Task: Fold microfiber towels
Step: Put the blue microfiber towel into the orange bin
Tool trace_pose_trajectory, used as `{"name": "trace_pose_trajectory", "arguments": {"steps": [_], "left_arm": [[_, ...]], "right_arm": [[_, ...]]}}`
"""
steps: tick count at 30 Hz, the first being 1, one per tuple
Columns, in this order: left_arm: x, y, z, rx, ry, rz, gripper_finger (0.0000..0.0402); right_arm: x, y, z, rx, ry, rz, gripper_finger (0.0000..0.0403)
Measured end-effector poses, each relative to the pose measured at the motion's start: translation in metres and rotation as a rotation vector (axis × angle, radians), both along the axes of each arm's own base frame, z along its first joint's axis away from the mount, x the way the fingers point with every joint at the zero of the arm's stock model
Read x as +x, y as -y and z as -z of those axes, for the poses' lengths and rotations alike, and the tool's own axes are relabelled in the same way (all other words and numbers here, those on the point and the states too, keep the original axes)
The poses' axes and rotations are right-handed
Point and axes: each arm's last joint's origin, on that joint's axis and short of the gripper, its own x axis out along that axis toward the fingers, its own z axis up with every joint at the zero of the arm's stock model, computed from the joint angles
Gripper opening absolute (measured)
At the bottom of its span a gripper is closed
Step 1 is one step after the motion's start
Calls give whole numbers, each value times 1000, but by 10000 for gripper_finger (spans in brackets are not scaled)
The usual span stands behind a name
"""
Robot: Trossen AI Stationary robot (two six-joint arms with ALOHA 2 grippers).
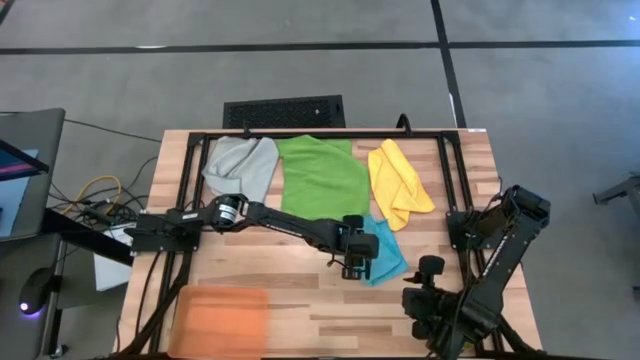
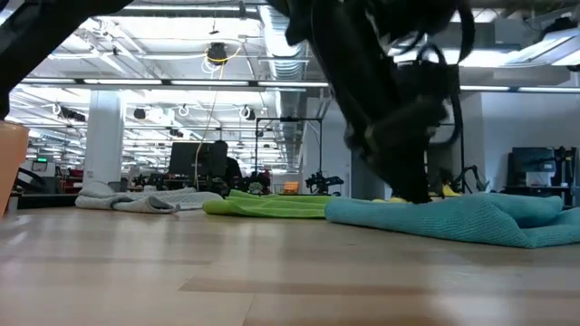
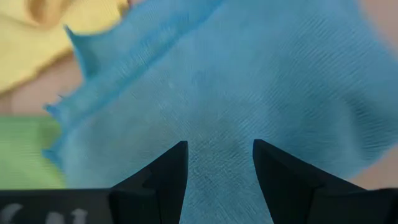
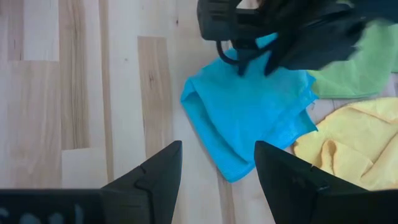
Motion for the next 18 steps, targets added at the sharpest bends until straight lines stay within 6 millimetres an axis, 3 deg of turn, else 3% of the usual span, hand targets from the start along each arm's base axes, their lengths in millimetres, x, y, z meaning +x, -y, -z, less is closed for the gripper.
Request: {"name": "trace_pose_trajectory", "arguments": {"steps": [4,10,18], "left_arm": [[-7,-1,13,-9,-45,-21,174],[-21,0,16,-25,-173,-88,174],[-48,19,5,-4,-362,-91,174]], "right_arm": [[0,0,0,-1,-1,-2,225],[0,0,0,-1,0,-2,225],[0,0,0,-1,0,-2,225]]}}
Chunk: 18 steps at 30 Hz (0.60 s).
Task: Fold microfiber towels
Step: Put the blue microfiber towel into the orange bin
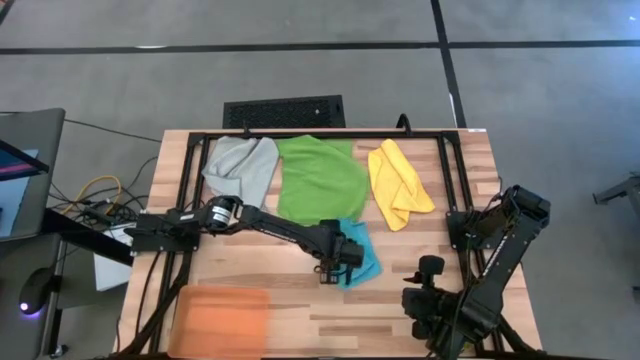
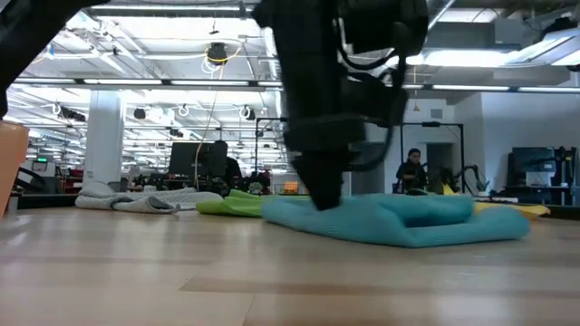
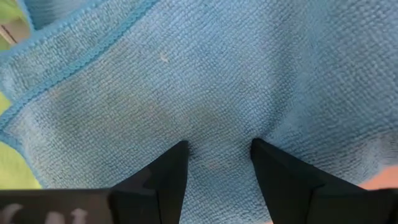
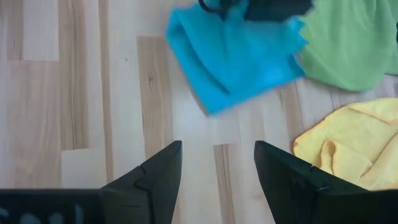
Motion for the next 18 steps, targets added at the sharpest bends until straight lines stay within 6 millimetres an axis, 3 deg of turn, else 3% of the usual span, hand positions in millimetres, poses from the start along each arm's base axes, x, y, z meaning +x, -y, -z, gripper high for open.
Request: {"name": "trace_pose_trajectory", "arguments": {"steps": [7,11,18], "left_arm": [[-24,22,-3,8,-168,7,174],[-23,28,-4,46,-125,15,174],[-16,40,-45,80,25,77,174]], "right_arm": [[0,0,0,0,0,0,225],[0,0,0,-4,4,-1,225],[0,0,0,-3,6,-1,225]]}}
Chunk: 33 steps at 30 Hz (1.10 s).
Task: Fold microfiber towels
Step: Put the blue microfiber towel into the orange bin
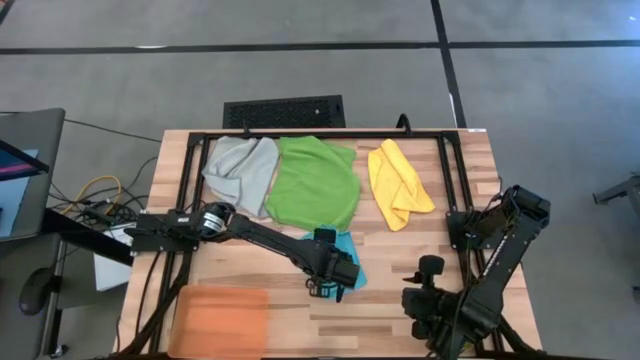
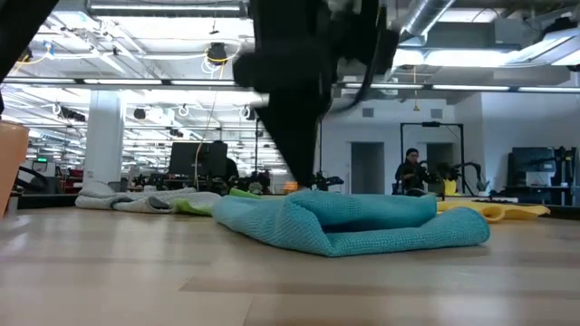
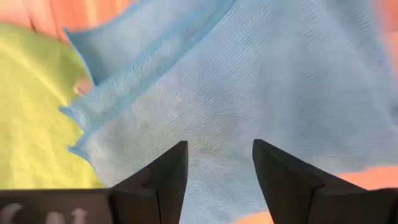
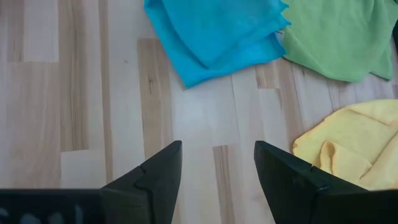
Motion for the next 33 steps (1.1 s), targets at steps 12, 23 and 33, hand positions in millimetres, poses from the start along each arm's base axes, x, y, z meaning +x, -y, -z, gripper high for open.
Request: {"name": "trace_pose_trajectory", "arguments": {"steps": [12,23,33], "left_arm": [[-36,43,-36,154,4,118,174],[-76,89,-15,220,-7,60,174],[-67,93,18,206,107,137,174]], "right_arm": [[1,0,-1,-13,31,-1,225],[1,0,-1,-33,34,-26,225],[4,-2,-2,-41,93,-43,225]]}}
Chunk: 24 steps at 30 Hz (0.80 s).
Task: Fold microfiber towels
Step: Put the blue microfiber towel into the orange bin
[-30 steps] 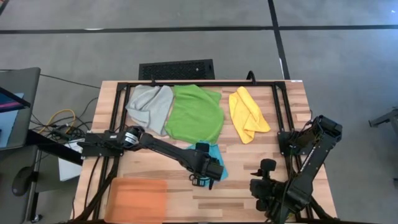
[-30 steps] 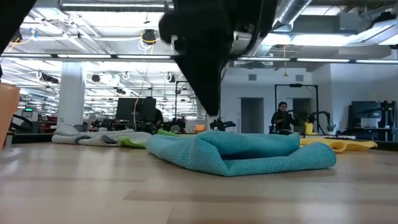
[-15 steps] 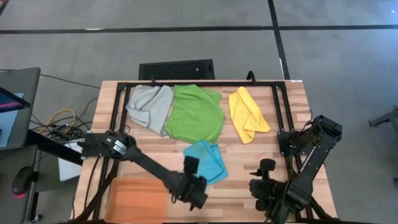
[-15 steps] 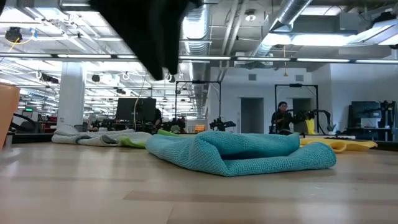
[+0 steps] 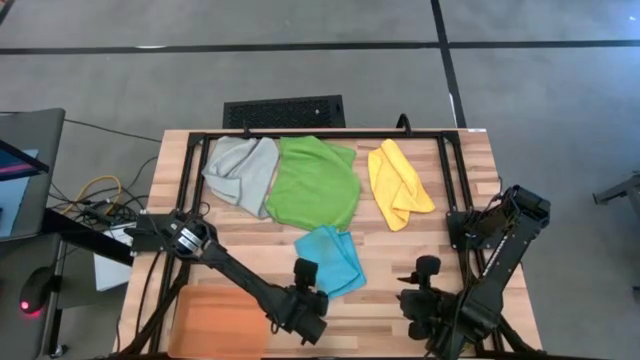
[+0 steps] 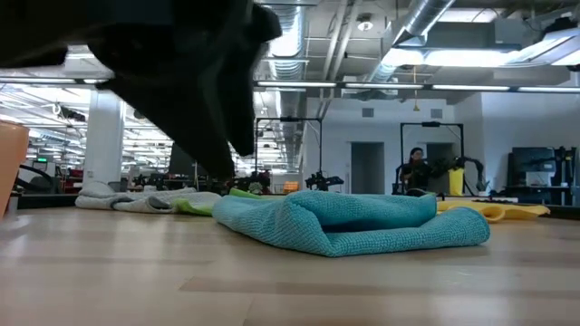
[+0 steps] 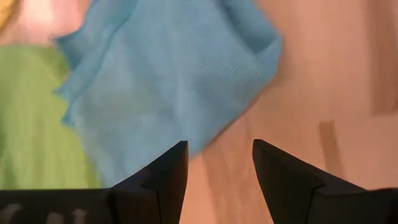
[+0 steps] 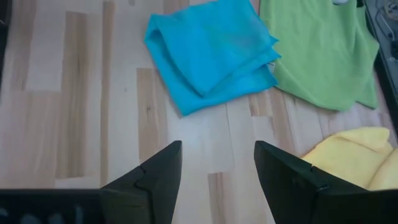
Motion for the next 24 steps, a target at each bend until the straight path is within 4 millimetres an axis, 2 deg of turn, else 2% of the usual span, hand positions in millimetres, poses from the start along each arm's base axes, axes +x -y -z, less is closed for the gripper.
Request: {"name": "trace_pose_trajectory", "arguments": {"steps": [6,13,20,24], "left_arm": [[5,0,14,-33,39,47,174],[12,-2,18,-45,64,56,174],[18,-9,20,-48,69,41,174],[21,-15,30,-106,59,61,174]], "right_arm": [[3,-4,0,34,22,-18,225],[8,-12,-1,63,47,-95,225],[9,-12,-1,69,52,-100,225],[9,-12,-1,68,52,-100,225]]}}
